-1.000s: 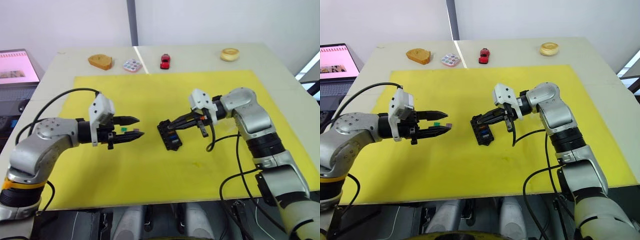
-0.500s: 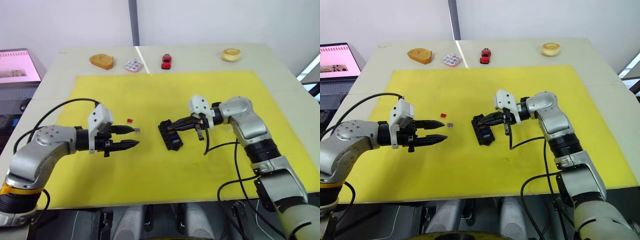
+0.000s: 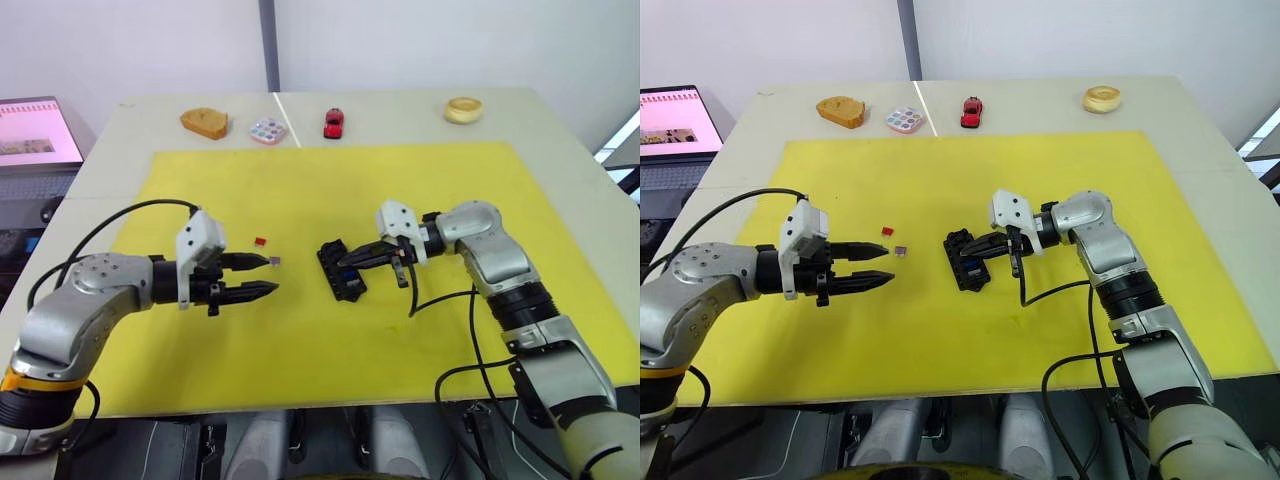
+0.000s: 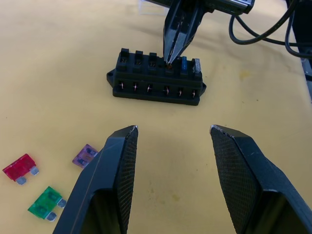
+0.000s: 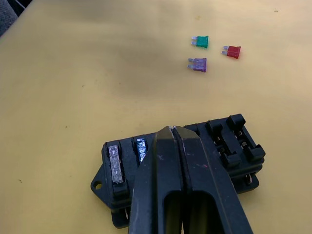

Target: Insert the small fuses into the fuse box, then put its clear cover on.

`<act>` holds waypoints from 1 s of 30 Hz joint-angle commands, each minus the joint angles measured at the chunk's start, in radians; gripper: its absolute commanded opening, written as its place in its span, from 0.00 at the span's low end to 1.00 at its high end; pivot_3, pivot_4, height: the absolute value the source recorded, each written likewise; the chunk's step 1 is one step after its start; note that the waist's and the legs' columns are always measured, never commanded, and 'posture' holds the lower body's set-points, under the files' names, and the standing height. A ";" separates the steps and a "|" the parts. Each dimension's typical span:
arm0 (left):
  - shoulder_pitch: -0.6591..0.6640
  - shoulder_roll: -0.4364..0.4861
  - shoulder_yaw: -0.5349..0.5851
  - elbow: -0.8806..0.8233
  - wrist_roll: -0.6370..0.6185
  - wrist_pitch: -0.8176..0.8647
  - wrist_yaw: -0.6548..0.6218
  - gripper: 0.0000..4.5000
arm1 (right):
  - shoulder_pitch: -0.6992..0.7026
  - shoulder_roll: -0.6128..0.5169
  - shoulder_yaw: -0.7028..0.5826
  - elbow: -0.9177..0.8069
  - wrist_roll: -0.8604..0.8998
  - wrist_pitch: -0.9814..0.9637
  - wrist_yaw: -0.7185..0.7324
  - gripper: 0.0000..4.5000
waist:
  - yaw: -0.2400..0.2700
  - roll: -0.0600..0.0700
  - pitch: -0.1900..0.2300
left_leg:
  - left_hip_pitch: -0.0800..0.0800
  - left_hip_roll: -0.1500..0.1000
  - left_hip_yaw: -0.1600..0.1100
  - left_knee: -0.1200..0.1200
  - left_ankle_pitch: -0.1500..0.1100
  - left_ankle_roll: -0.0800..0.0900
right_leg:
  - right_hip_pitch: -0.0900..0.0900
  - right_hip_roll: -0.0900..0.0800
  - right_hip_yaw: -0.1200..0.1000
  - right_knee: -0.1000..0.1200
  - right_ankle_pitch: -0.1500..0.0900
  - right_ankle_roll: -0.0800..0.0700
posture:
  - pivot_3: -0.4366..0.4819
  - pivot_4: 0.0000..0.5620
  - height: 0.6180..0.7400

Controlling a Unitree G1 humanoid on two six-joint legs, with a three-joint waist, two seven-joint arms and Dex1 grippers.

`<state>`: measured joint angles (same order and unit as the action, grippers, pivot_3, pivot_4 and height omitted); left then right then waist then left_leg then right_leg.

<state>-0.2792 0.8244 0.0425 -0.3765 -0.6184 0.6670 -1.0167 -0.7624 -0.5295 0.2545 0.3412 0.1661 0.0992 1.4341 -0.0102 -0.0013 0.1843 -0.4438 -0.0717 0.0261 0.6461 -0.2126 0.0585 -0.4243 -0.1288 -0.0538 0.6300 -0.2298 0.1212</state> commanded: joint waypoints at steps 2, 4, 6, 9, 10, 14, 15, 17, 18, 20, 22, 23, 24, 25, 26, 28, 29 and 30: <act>-0.003 0.011 0.022 -0.029 -0.003 -0.009 0.004 0.61 | 0.017 -0.020 0.024 0.016 -0.037 -0.006 -0.002 0.00 | 0.000 0.000 0.000 | 0.000 0.000 0.000 0.000 0.000 0.000 | 0.000 0.000 0.000 0.000 0.000 0.000 | 0.48 0.27 1.00; -0.005 0.011 0.024 -0.028 -0.007 -0.007 0.002 0.72 | 0.027 -0.025 0.033 0.010 -0.044 -0.003 0.000 0.00 | 0.000 0.000 0.000 | 0.000 0.000 0.000 0.000 0.000 0.000 | 0.000 0.000 0.000 0.000 0.000 0.000 | 0.48 0.27 1.00; -0.008 0.015 0.022 -0.026 -0.004 -0.008 -0.001 0.91 | 0.037 -0.031 0.046 0.014 -0.057 -0.007 -0.001 0.00 | 0.000 0.000 0.000 | 0.000 0.000 0.000 0.000 0.000 0.000 | 0.000 0.000 0.000 0.000 0.000 0.000 | 0.48 0.27 1.00; -0.010 0.020 0.019 -0.027 0.003 -0.011 -0.003 1.00 | 0.043 -0.037 0.063 0.025 -0.073 -0.003 -0.005 0.00 | 0.000 0.000 -0.001 | 0.001 0.000 0.000 0.000 0.000 0.000 | 0.001 0.000 0.000 0.000 0.000 0.000 | 0.48 0.27 1.00; -0.013 0.020 0.019 -0.025 0.004 -0.011 -0.003 1.00 | 0.042 -0.039 0.071 0.035 -0.083 -0.003 -0.009 0.00 | 0.001 0.000 -0.001 | 0.001 0.000 0.000 0.000 0.000 0.000 | 0.001 0.000 0.000 0.000 0.000 0.000 | 0.48 0.27 1.00; -0.014 0.020 0.022 -0.025 0.003 -0.012 -0.004 1.00 | 0.036 -0.037 0.088 0.065 -0.103 0.005 -0.027 0.00 | 0.001 -0.001 -0.002 | 0.001 0.000 0.000 0.000 0.000 0.000 | 0.002 0.000 0.000 0.000 0.000 0.000 | 0.48 0.27 1.00; -0.013 0.020 0.023 -0.025 0.003 -0.012 -0.003 1.00 | 0.033 -0.038 0.094 0.073 -0.113 0.003 -0.032 0.00 | 0.001 -0.001 -0.003 | 0.002 0.000 0.000 0.000 0.000 0.000 | 0.002 0.000 0.000 0.000 0.000 0.000 | 0.48 0.27 1.00; -0.010 0.020 0.025 -0.027 0.002 -0.012 -0.002 1.00 | 0.030 -0.041 0.104 0.083 -0.124 -0.003 -0.037 0.00 | 0.001 -0.001 -0.004 | 0.002 0.000 0.000 0.000 0.000 0.001 | 0.002 0.000 0.000 0.000 0.000 0.000 | 0.48 0.27 1.00; -0.009 0.019 0.026 -0.027 0.002 -0.012 -0.001 1.00 | 0.030 -0.042 0.110 0.087 -0.134 -0.005 -0.043 0.00 | 0.001 -0.002 -0.005 | 0.002 0.000 -0.001 0.000 -0.001 0.001 | 0.002 0.000 0.000 0.000 0.000 0.000 | 0.48 0.27 1.00; -0.010 0.016 0.026 -0.026 0.003 -0.013 0.004 1.00 | 0.031 -0.046 0.122 0.096 -0.149 -0.002 -0.053 0.00 | 0.001 -0.002 -0.007 | 0.002 0.000 -0.001 0.000 -0.003 0.004 | 0.003 0.000 0.000 0.000 0.000 0.000 | 0.48 0.27 1.00; -0.010 0.015 0.027 -0.027 0.003 -0.013 0.006 1.00 | 0.034 -0.047 0.123 0.095 -0.147 0.001 -0.056 0.00 | 0.001 -0.003 -0.009 | 0.003 0.000 -0.001 0.000 -0.003 0.005 | 0.003 0.000 0.000 0.000 0.000 0.000 | 0.48 0.27 1.00; -0.008 0.016 0.029 -0.027 0.003 -0.014 0.007 1.00 | 0.037 -0.048 0.123 0.090 -0.144 0.001 -0.053 0.00 | 0.001 -0.004 -0.010 | 0.003 0.000 -0.001 0.000 -0.003 0.005 | 0.004 0.000 0.000 0.000 0.000 0.000 | 0.48 0.27 1.00; -0.006 0.016 0.030 -0.028 0.003 -0.014 0.007 1.00 | 0.040 -0.048 0.119 0.083 -0.136 0.004 -0.049 0.00 | 0.002 -0.004 -0.010 | 0.003 0.000 -0.001 0.000 -0.003 0.005 | 0.004 0.000 0.000 0.000 0.000 0.000 | 0.48 0.27 1.00; -0.005 0.016 0.031 -0.027 0.003 -0.016 0.008 1.00 | 0.042 -0.047 0.112 0.079 -0.126 0.005 -0.047 0.00 | 0.002 -0.004 -0.011 | 0.003 0.000 -0.001 0.000 -0.003 0.005 | 0.004 0.000 0.000 0.000 0.000 0.000 | 0.48 0.27 1.00; -0.004 0.016 0.033 -0.026 0.004 -0.017 0.008 1.00 | 0.041 -0.045 0.104 0.073 -0.114 0.008 -0.041 0.00 | 0.002 -0.004 -0.012 | 0.003 0.000 -0.001 0.000 -0.003 0.005 | 0.004 0.000 0.000 0.000 0.000 0.000 | 0.48 0.27 1.00; -0.004 0.017 0.035 -0.023 0.003 -0.018 0.009 1.00 | 0.035 -0.042 0.086 0.060 -0.088 0.017 -0.031 0.00 | 0.003 -0.004 -0.013 | 0.003 0.000 -0.001 0.000 -0.003 0.005 | 0.004 0.000 0.000 0.000 0.000 0.000 | 0.48 0.27 1.00; -0.004 0.018 0.040 -0.018 0.001 -0.017 0.009 1.00 | 0.018 -0.032 0.058 0.039 -0.047 0.040 -0.023 0.00 | 0.003 -0.004 -0.013 | 0.003 0.000 -0.001 0.000 -0.003 0.005 | 0.004 0.000 0.000 0.000 0.000 0.000 | 0.48 0.27 1.00; -0.005 0.019 0.045 -0.013 -0.001 -0.016 0.009 1.00 | -0.002 -0.023 0.031 0.019 -0.011 0.060 -0.022 0.00 | 0.003 -0.004 -0.012 | 0.003 0.000 -0.001 0.000 -0.003 0.005 | 0.004 0.000 0.000 0.000 0.000 0.000 | 0.48 0.27 1.00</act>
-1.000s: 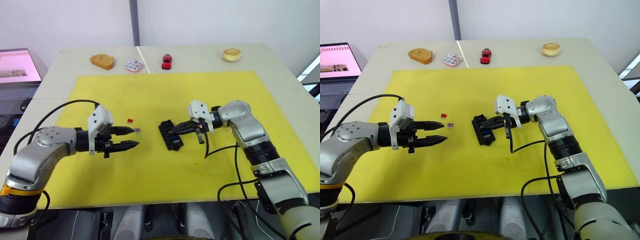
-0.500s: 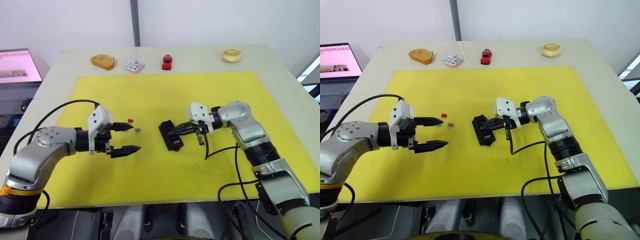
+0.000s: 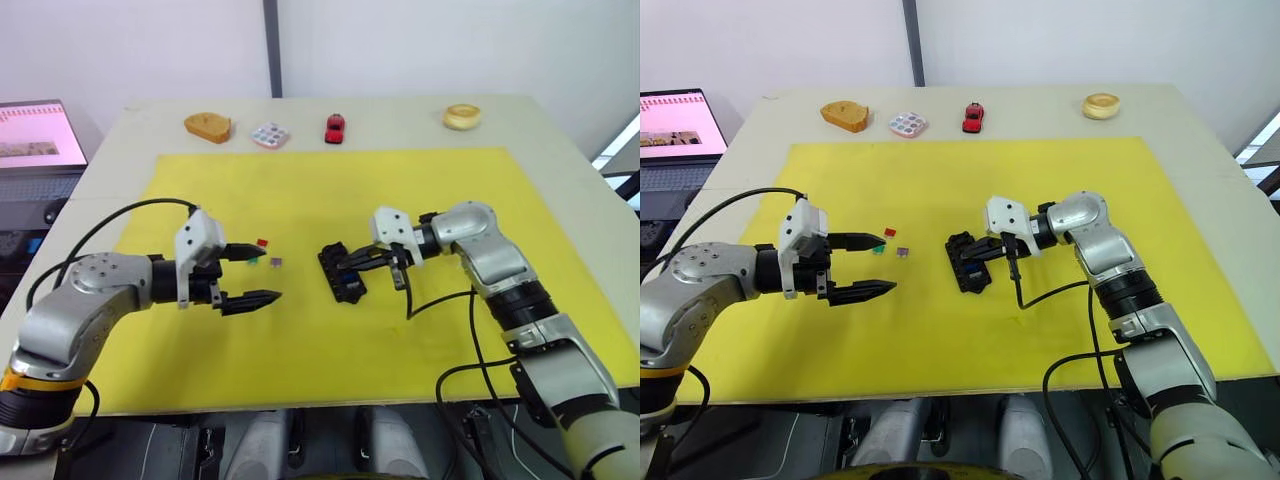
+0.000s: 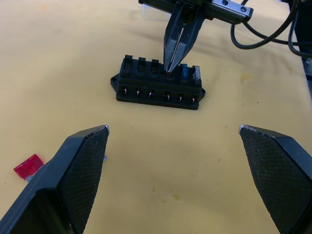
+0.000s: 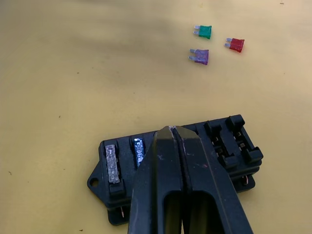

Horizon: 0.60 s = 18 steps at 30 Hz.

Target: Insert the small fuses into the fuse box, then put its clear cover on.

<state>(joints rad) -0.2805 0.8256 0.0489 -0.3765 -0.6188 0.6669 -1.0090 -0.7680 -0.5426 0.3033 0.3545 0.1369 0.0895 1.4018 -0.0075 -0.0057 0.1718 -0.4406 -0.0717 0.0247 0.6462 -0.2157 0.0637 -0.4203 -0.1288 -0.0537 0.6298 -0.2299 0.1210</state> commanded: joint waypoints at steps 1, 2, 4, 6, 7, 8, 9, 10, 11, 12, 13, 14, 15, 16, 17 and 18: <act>-0.003 0.020 0.046 -0.005 -0.001 -0.016 -0.001 1.00 | -0.024 0.006 -0.053 -0.015 0.052 0.094 -0.010 0.00 | 0.000 0.000 0.000 | 0.000 0.000 0.000 0.000 0.000 0.000 | 0.000 0.000 0.000 0.000 0.000 0.000 | 0.48 0.27 1.00; -0.003 0.023 0.053 0.001 -0.003 -0.014 -0.002 1.00 | -0.049 0.018 -0.080 -0.033 0.080 0.128 -0.029 0.00 | -0.001 0.001 0.001 | -0.001 0.000 0.000 0.000 0.000 0.000 | -0.001 0.000 0.000 0.000 0.000 0.000 | 0.48 0.27 1.00; 0.001 0.035 0.076 0.014 -0.012 -0.010 -0.012 1.00 | -0.099 0.022 -0.128 -0.093 0.150 0.255 -0.044 0.00 | -0.004 0.003 0.002 | -0.003 0.000 0.000 0.000 0.000 0.000 | -0.004 0.000 0.000 0.000 0.000 0.000 | 0.48 0.27 1.00; 0.003 0.053 0.099 0.030 -0.013 -0.012 -0.019 1.00 | -0.125 -0.001 -0.161 -0.168 0.222 0.395 -0.037 0.00 | -0.004 0.005 0.005 | -0.004 0.000 0.000 0.000 0.002 -0.003 | -0.006 0.000 0.001 0.001 0.000 0.000 | 0.48 0.27 1.00; 0.000 0.063 0.118 0.043 -0.012 -0.014 -0.020 1.00 | -0.128 -0.025 -0.180 -0.216 0.260 0.457 -0.029 0.00 | -0.004 0.005 0.005 | -0.005 0.000 0.000 -0.001 0.003 -0.005 | -0.007 0.000 0.001 0.001 0.000 0.000 | 0.48 0.27 1.00; -0.003 0.069 0.130 0.052 -0.012 -0.016 -0.020 1.00 | -0.128 -0.042 -0.193 -0.251 0.285 0.500 -0.026 0.00 | -0.004 0.005 0.005 | -0.005 0.000 0.000 -0.002 0.003 -0.005 | -0.007 0.000 0.001 0.001 0.000 0.000 | 0.48 0.27 1.00; 0.002 0.075 0.147 0.054 -0.015 -0.015 -0.019 1.00 | -0.124 -0.054 -0.215 -0.284 0.311 0.541 -0.043 0.00 | -0.002 0.005 0.005 | -0.005 0.000 0.000 -0.002 0.003 -0.005 | -0.007 -0.001 0.001 0.000 0.000 0.000 | 0.48 0.27 1.00; 0.010 0.081 0.174 0.052 -0.022 -0.010 -0.013 1.00 | -0.121 -0.065 -0.249 -0.311 0.331 0.588 -0.086 0.00 | 0.000 0.005 0.005 | -0.005 0.000 0.000 -0.003 0.001 -0.002 | -0.007 -0.001 0.000 0.000 0.000 0.000 | 0.48 0.27 1.00; 0.027 0.086 0.210 0.048 -0.028 -0.005 -0.004 1.00 | -0.111 -0.080 -0.290 -0.330 0.334 0.619 -0.143 0.00 | -0.001 0.005 0.005 | -0.005 0.000 0.000 -0.003 0.000 0.000 | -0.006 -0.001 0.000 -0.001 0.000 0.000 | 0.48 0.27 1.00; 0.055 0.088 0.250 0.036 -0.032 -0.003 0.009 1.00 | -0.088 -0.093 -0.332 -0.354 0.326 0.630 -0.207 0.00 | -0.001 0.005 0.005 | -0.005 0.000 0.000 -0.002 -0.001 0.001 | -0.006 -0.002 0.000 -0.001 0.000 0.000 | 0.48 0.27 1.00; 0.087 0.083 0.288 0.024 -0.027 -0.008 0.024 1.00 | -0.057 -0.101 -0.371 -0.376 0.311 0.636 -0.275 0.06 | -0.001 0.005 0.005 | -0.005 0.000 0.000 -0.002 -0.001 0.001 | -0.006 -0.002 0.000 -0.001 0.000 0.000 | 0.48 0.27 1.00; 0.116 0.079 0.316 0.015 -0.018 -0.017 0.038 1.00 | -0.028 -0.109 -0.398 -0.399 0.299 0.642 -0.327 0.12 | 0.000 0.005 0.005 | -0.005 0.000 0.001 -0.002 -0.001 0.002 | -0.006 -0.003 0.000 -0.002 0.000 -0.001 | 0.48 0.27 1.00; 0.159 0.078 0.341 0.017 0.007 -0.040 0.044 1.00 | 0.016 -0.122 -0.426 -0.429 0.291 0.651 -0.371 0.20 | 0.001 0.005 0.005 | -0.005 -0.001 0.001 -0.003 -0.001 0.002 | -0.006 -0.003 0.000 -0.002 -0.001 -0.002 | 0.48 0.27 1.00; 0.188 0.077 0.360 0.029 0.035 -0.068 0.055 1.00 | 0.054 -0.139 -0.445 -0.452 0.286 0.660 -0.400 0.31 | 0.001 0.005 0.005 | -0.005 -0.001 0.001 -0.003 -0.001 0.002 | -0.006 -0.003 0.000 -0.002 -0.002 -0.003 | 0.48 0.27 1.00; 0.193 0.077 0.374 0.059 0.056 -0.090 0.073 1.00 | 0.088 -0.157 -0.457 -0.467 0.280 0.665 -0.419 0.41 | 0.003 0.005 0.005 | -0.005 -0.001 0.001 -0.003 -0.001 0.002 | -0.006 -0.003 0.000 -0.002 -0.002 -0.004 | 0.48 0.27 1.00; 0.189 0.077 0.387 0.082 0.057 -0.098 0.079 1.00 | 0.109 -0.171 -0.463 -0.477 0.281 0.672 -0.434 0.53 | 0.005 0.005 0.005 | -0.005 -0.001 0.002 -0.003 -0.001 0.002 | -0.006 -0.003 0.000 -0.002 -0.002 -0.004 | 0.48 0.27 1.00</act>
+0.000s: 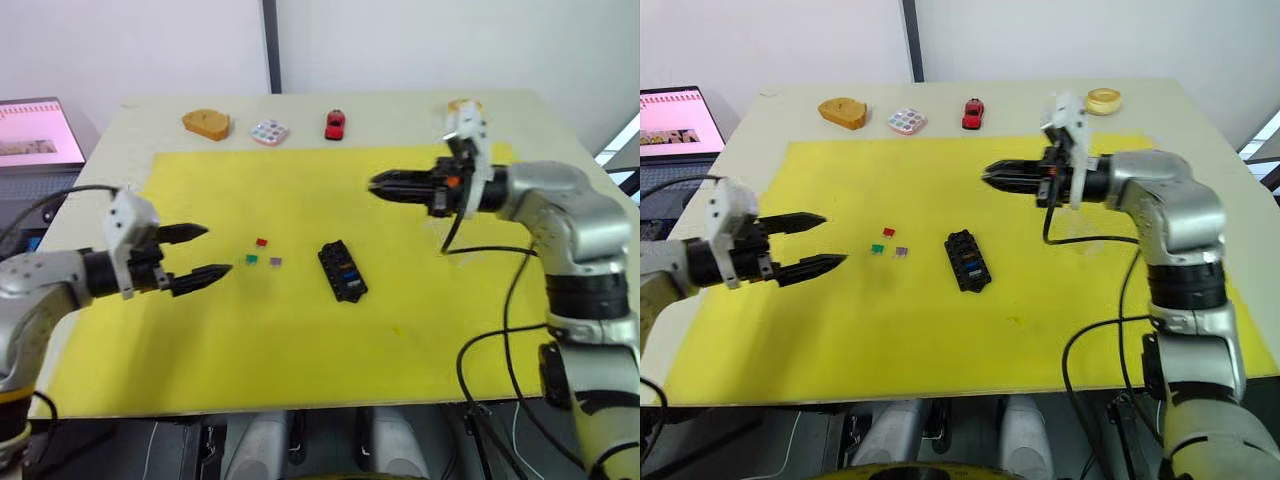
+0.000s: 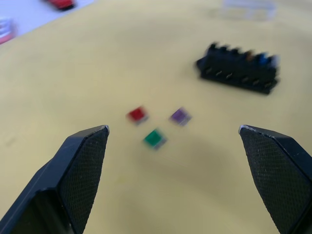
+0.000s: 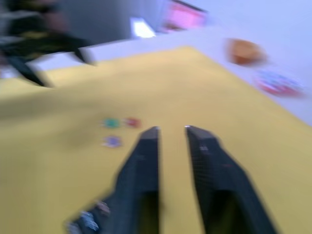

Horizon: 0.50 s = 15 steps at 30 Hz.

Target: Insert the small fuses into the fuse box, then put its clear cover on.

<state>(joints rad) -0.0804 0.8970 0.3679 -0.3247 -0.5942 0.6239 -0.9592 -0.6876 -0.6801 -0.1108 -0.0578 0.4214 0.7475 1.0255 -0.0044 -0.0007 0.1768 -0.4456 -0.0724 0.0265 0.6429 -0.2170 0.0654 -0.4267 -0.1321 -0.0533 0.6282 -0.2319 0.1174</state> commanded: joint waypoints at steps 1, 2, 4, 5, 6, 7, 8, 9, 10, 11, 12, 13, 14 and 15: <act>-0.029 0.004 0.079 0.053 0.018 -0.052 0.033 1.00 | 0.041 -0.043 -0.051 -0.073 0.000 0.022 -0.068 0.65 | 0.002 0.000 0.000 | 0.000 0.000 0.000 0.000 0.000 0.000 | 0.000 0.000 0.000 0.000 0.000 0.000 | 0.48 0.27 1.00; -0.043 0.008 0.082 0.069 0.005 -0.047 0.030 1.00 | 0.049 -0.048 -0.050 -0.083 0.007 0.028 -0.077 0.77 | 0.003 0.000 0.000 | 0.000 0.000 0.000 0.000 0.001 -0.001 | 0.000 0.000 0.000 0.000 0.000 0.000 | 0.48 0.27 1.00; -0.052 0.018 0.076 0.083 -0.004 -0.044 0.012 1.00 | 0.059 -0.050 -0.046 -0.114 0.024 0.048 -0.093 0.99 | 0.003 0.000 0.000 | 0.000 0.000 0.000 0.000 0.001 -0.001 | -0.001 0.000 0.000 0.001 0.000 0.000 | 0.48 0.27 1.00; -0.053 0.017 0.069 0.085 -0.001 -0.047 0.006 1.00 | 0.067 -0.052 -0.040 -0.130 0.028 0.055 -0.099 0.99 | 0.002 0.000 0.000 | 0.000 0.000 0.000 0.000 0.001 -0.001 | -0.001 0.000 0.000 0.001 0.000 0.000 | 0.48 0.27 1.00; -0.056 0.014 0.058 0.084 0.001 -0.049 0.001 1.00 | 0.078 -0.054 -0.031 -0.150 0.033 0.067 -0.101 0.99 | 0.001 0.000 0.000 | 0.000 0.001 0.000 0.000 0.000 0.000 | -0.001 0.000 0.000 0.000 0.000 0.000 | 0.48 0.27 1.00; -0.058 0.008 0.046 0.080 0.004 -0.052 -0.001 1.00 | 0.091 -0.061 -0.020 -0.167 0.037 0.079 -0.099 0.99 | -0.001 0.000 0.000 | 0.000 0.000 0.000 0.000 0.000 0.000 | -0.001 0.000 0.000 0.000 0.000 0.000 | 0.48 0.27 1.00; -0.059 0.003 0.038 0.075 0.006 -0.054 -0.002 1.00 | 0.104 -0.068 -0.010 -0.181 0.037 0.081 -0.096 0.99 | -0.002 0.000 0.000 | 0.000 0.000 0.000 0.000 0.000 0.001 | -0.001 0.000 0.000 0.000 0.000 0.000 | 0.48 0.27 1.00; -0.058 -0.004 0.029 0.068 0.009 -0.056 0.002 1.00 | 0.124 -0.081 0.003 -0.196 0.037 0.079 -0.084 0.99 | -0.001 0.000 0.000 | 0.000 0.000 0.000 0.000 -0.001 0.001 | -0.001 0.000 0.000 -0.001 0.000 0.000 | 0.48 0.27 1.00; -0.059 -0.012 0.021 0.063 0.019 -0.062 0.016 1.00 | 0.144 -0.095 0.018 -0.209 0.034 0.075 -0.072 0.99 | 0.001 0.000 0.000 | 0.000 0.000 0.000 0.000 -0.001 0.001 | 0.000 0.000 0.000 -0.001 0.000 0.000 | 0.48 0.27 1.00; -0.058 -0.018 0.015 0.056 0.023 -0.061 0.025 1.00 | 0.160 -0.106 0.028 -0.218 0.030 0.066 -0.066 0.99 | 0.002 0.000 0.000 | 0.000 0.000 0.000 0.000 -0.001 0.001 | 0.000 -0.001 0.000 -0.002 0.000 0.000 | 0.48 0.27 1.00; -0.054 -0.023 0.010 0.049 0.022 -0.059 0.030 1.00 | 0.172 -0.114 0.038 -0.223 0.025 0.053 -0.061 0.99 | 0.003 0.000 0.000 | 0.000 0.000 0.001 0.000 -0.001 0.001 | 0.001 -0.001 0.000 -0.002 0.000 0.000 | 0.48 0.27 1.00; -0.051 -0.025 0.007 0.044 0.020 -0.058 0.032 1.00 | 0.179 -0.119 0.043 -0.224 0.022 0.042 -0.060 0.99 | 0.003 0.000 0.000 | 0.000 0.000 0.001 0.000 -0.001 0.001 | 0.001 -0.001 0.000 -0.003 0.000 0.000 | 0.48 0.27 1.00; -0.046 -0.027 0.005 0.033 0.018 -0.055 0.037 1.00 | 0.187 -0.128 0.050 -0.230 0.023 0.036 -0.050 0.99 | 0.003 0.000 0.000 | 0.000 0.000 0.001 0.001 -0.001 0.001 | 0.001 -0.001 0.000 -0.003 0.000 0.000 | 0.48 0.27 1.00; -0.041 -0.029 0.004 0.023 0.015 -0.050 0.040 1.00 | 0.193 -0.135 0.056 -0.235 0.028 0.035 -0.041 0.99 | 0.003 0.000 0.000 | 0.000 0.000 0.001 0.001 -0.001 0.001 | 0.001 -0.001 0.000 -0.002 0.000 0.000 | 0.48 0.27 1.00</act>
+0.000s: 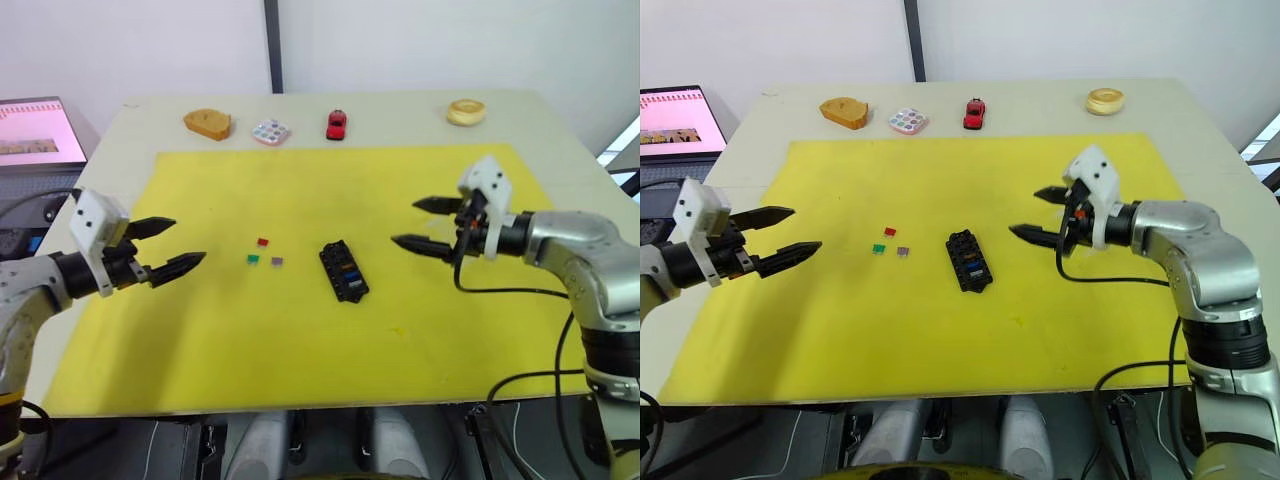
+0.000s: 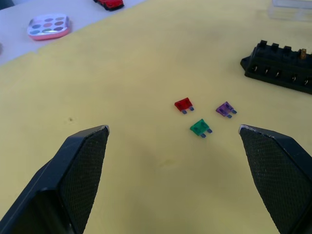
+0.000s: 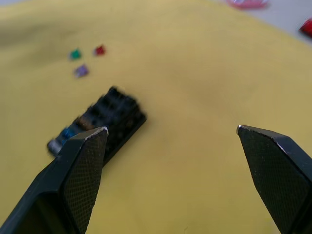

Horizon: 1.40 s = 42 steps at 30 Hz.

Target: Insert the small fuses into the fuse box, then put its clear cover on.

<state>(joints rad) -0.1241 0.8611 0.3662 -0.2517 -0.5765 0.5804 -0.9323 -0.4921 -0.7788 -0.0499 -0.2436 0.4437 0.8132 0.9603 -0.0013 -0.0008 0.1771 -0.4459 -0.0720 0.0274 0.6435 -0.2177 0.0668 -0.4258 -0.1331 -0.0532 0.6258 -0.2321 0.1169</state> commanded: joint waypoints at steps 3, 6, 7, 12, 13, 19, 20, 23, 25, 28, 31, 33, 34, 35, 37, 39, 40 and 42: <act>0.019 0.004 0.008 -0.085 -0.016 0.011 0.023 1.00 | 0.021 -0.064 0.001 -0.091 0.076 0.038 0.067 0.99 | 0.002 0.000 0.000 | 0.000 0.000 0.000 0.000 0.000 0.000 | 0.000 0.000 0.000 0.000 0.000 0.000 | 0.48 0.27 1.00; 0.044 -0.009 -0.002 -0.135 -0.027 0.035 0.047 1.00 | 0.078 -0.050 -0.017 -0.179 0.154 0.142 0.027 0.99 | 0.009 0.000 0.000 | 0.000 0.000 0.000 0.000 0.000 0.000 | 0.000 0.000 0.000 0.000 0.000 0.000 | 0.48 0.27 1.00; 0.045 -0.015 -0.001 -0.153 -0.038 0.050 0.058 1.00 | 0.094 -0.030 -0.022 -0.203 0.162 0.174 -0.019 0.99 | 0.011 0.000 0.000 | 0.000 0.001 0.000 0.000 0.000 0.000 | 0.000 0.000 0.000 -0.001 0.000 0.000 | 0.48 0.27 1.00; 0.059 -0.031 0.003 -0.220 -0.081 0.102 0.090 1.00 | 0.198 0.040 -0.011 -0.337 0.175 0.260 -0.181 0.99 | 0.016 -0.001 0.000 | 0.000 0.001 0.000 0.000 0.000 0.000 | 0.000 0.000 0.001 -0.001 0.000 -0.001 | 0.48 0.27 1.00; 0.060 -0.031 -0.004 -0.227 -0.083 0.107 0.092 1.00 | 0.223 0.069 -0.006 -0.363 0.174 0.287 -0.233 0.99 | 0.015 -0.001 0.000 | 0.000 0.001 0.000 0.000 0.000 0.000 | 0.001 0.000 0.001 -0.002 0.000 -0.001 | 0.48 0.27 1.00; 0.041 -0.022 -0.025 -0.224 -0.090 0.124 0.094 1.00 | 0.299 0.236 0.022 -0.485 0.169 0.401 -0.472 0.99 | 0.014 -0.001 0.000 | 0.000 0.001 0.000 0.000 0.000 0.000 | 0.000 0.001 0.000 -0.002 0.000 -0.001 | 0.48 0.27 1.00; 0.035 -0.019 -0.030 -0.222 -0.091 0.128 0.093 1.00 | 0.300 0.275 0.033 -0.497 0.161 0.417 -0.518 0.99 | 0.014 -0.001 0.000 | 0.000 0.001 0.000 0.000 0.000 0.000 | 0.000 0.001 0.000 -0.002 0.000 -0.001 | 0.48 0.27 1.00; 0.013 -0.010 -0.047 -0.225 -0.095 0.148 0.091 1.00 | 0.301 0.389 0.068 -0.530 0.129 0.453 -0.647 0.99 | 0.013 -0.001 0.000 | 0.000 0.001 0.000 -0.001 0.000 0.000 | 0.000 0.001 0.000 -0.002 0.000 -0.001 | 0.48 0.27 1.00; 0.000 -0.001 -0.054 -0.224 -0.100 0.162 0.085 1.00 | 0.309 0.440 0.091 -0.555 0.114 0.475 -0.707 0.99 | 0.013 -0.001 0.000 | 0.000 0.001 0.000 -0.001 0.000 0.000 | 0.000 0.001 0.000 -0.002 0.000 -0.001 | 0.48 0.27 1.00; -0.028 0.023 -0.066 -0.210 -0.111 0.181 0.068 1.00 | 0.333 0.501 0.133 -0.599 0.080 0.521 -0.800 0.99 | 0.015 -0.001 0.000 | 0.000 0.000 0.000 -0.001 0.000 0.000 | 0.000 0.002 0.000 -0.002 0.000 -0.001 | 0.48 0.27 1.00; -0.059 0.041 -0.085 -0.188 -0.114 0.192 0.046 1.00 | 0.365 0.532 0.161 -0.609 0.033 0.546 -0.875 0.99 | 0.014 0.000 0.000 | 0.000 0.000 0.000 -0.001 0.000 -0.001 | -0.001 0.002 0.000 -0.001 0.000 -0.001 | 0.48 0.27 1.00; -0.077 0.050 -0.105 -0.176 -0.113 0.200 0.031 1.00 | 0.375 0.570 0.166 -0.600 0.005 0.538 -0.920 0.99 | 0.014 0.000 -0.001 | 0.001 0.000 0.000 -0.001 0.000 -0.001 | 0.000 0.003 0.000 -0.001 0.000 -0.001 | 0.48 0.27 1.00; -0.084 0.054 -0.115 -0.173 -0.111 0.202 0.025 1.00 | 0.371 0.594 0.167 -0.599 0.001 0.537 -0.933 0.99 | 0.014 0.000 -0.001 | 0.001 0.000 0.000 -0.002 0.000 -0.001 | 0.000 0.003 0.000 -0.001 0.000 -0.001 | 0.48 0.27 1.00; -0.088 0.056 -0.123 -0.169 -0.108 0.201 0.021 1.00 | 0.366 0.613 0.175 -0.601 0.000 0.534 -0.940 0.99 | 0.013 0.000 -0.001 | 0.001 0.000 0.001 -0.003 0.001 -0.002 | -0.001 0.004 -0.001 -0.001 0.000 -0.001 | 0.48 0.27 1.00; -0.101 0.057 -0.137 -0.159 -0.106 0.200 0.013 1.00 | 0.368 0.656 0.197 -0.617 0.005 0.530 -0.948 0.99 | 0.012 0.000 -0.001 | 0.002 0.000 0.001 -0.004 0.002 -0.003 | -0.001 0.005 -0.001 -0.001 0.000 -0.001 | 0.48 0.27 1.00; -0.114 0.058 -0.149 -0.146 -0.104 0.198 0.003 1.00 | 0.394 0.672 0.230 -0.647 0.028 0.534 -0.934 0.99 | 0.013 0.000 -0.001 | 0.002 0.001 0.001 -0.006 0.003 -0.004 | -0.002 0.006 -0.001 -0.001 0.000 -0.001 | 0.48 0.27 1.00; -0.117 0.059 -0.154 -0.140 -0.102 0.194 -0.002 1.00 | 0.405 0.673 0.242 -0.657 0.030 0.532 -0.931 0.99 | 0.013 0.000 -0.001 | 0.002 0.001 0.001 -0.009 0.003 -0.006 | -0.002 0.006 0.000 -0.002 0.000 -0.001 | 0.48 0.27 1.00; -0.124 0.060 -0.163 -0.125 -0.094 0.185 -0.012 1.00 | 0.413 0.665 0.239 -0.661 0.033 0.523 -0.917 0.99 | 0.012 0.000 -0.001 | 0.003 0.001 0.001 -0.011 0.005 -0.008 | -0.003 0.005 0.000 -0.001 0.000 -0.001 | 0.48 0.27 1.00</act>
<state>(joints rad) -0.2367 0.9040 0.2046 -0.3723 -0.6744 0.7783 -0.9317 -0.0830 -0.1179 0.1799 -0.8664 0.4547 1.3448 0.0259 0.0107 -0.0012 0.1764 -0.4425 -0.0708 0.0277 0.6316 -0.2123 0.0583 -0.4289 -0.1278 -0.0537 0.6244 -0.2327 0.1152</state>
